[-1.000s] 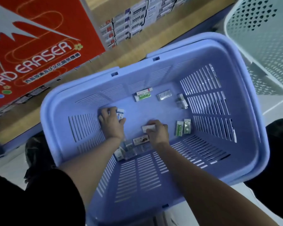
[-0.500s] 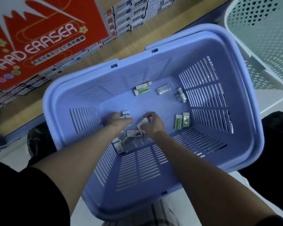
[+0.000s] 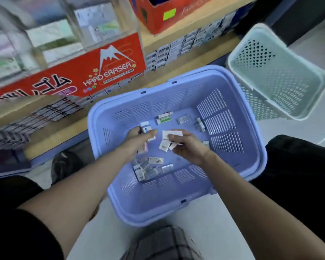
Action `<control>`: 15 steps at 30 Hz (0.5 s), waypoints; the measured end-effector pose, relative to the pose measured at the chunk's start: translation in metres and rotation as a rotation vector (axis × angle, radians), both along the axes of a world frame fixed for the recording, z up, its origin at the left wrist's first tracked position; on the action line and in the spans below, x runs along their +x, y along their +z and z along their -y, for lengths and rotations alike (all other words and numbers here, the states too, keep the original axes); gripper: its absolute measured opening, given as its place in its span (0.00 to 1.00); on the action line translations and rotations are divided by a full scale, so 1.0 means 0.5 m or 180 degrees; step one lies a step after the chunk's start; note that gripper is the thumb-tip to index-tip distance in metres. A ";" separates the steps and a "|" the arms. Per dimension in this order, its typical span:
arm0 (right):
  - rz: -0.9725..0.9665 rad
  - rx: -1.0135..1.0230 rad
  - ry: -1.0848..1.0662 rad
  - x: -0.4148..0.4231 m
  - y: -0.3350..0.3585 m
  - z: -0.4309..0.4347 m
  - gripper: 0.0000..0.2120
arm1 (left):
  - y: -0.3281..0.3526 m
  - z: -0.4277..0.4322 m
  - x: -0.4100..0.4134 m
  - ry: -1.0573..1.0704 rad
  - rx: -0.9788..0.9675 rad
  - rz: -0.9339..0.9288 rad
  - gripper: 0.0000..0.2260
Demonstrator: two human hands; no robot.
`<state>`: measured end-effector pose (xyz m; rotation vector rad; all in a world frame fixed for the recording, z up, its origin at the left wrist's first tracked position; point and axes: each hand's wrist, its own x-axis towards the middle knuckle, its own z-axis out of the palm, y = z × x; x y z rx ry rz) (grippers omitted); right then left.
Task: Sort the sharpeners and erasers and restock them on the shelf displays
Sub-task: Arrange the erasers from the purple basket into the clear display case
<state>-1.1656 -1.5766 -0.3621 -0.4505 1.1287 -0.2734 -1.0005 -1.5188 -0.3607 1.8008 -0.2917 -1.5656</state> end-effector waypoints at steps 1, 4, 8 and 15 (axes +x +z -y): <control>0.0069 -0.0032 -0.0035 0.002 0.015 -0.003 0.06 | 0.022 -0.001 0.002 0.0038 -0.0039 -0.0112 0.04; 0.0271 -0.0184 -0.0034 0.012 0.061 -0.012 0.06 | 0.086 -0.009 0.014 0.0070 -0.0089 -0.0497 0.05; 0.0546 -0.0472 0.0056 0.028 0.144 -0.024 0.07 | 0.172 -0.027 0.037 -0.0377 -0.0235 -0.0207 0.09; 0.0937 -0.1043 -0.0012 0.068 0.312 -0.064 0.05 | 0.322 -0.080 0.068 -0.1127 -0.0779 0.0026 0.14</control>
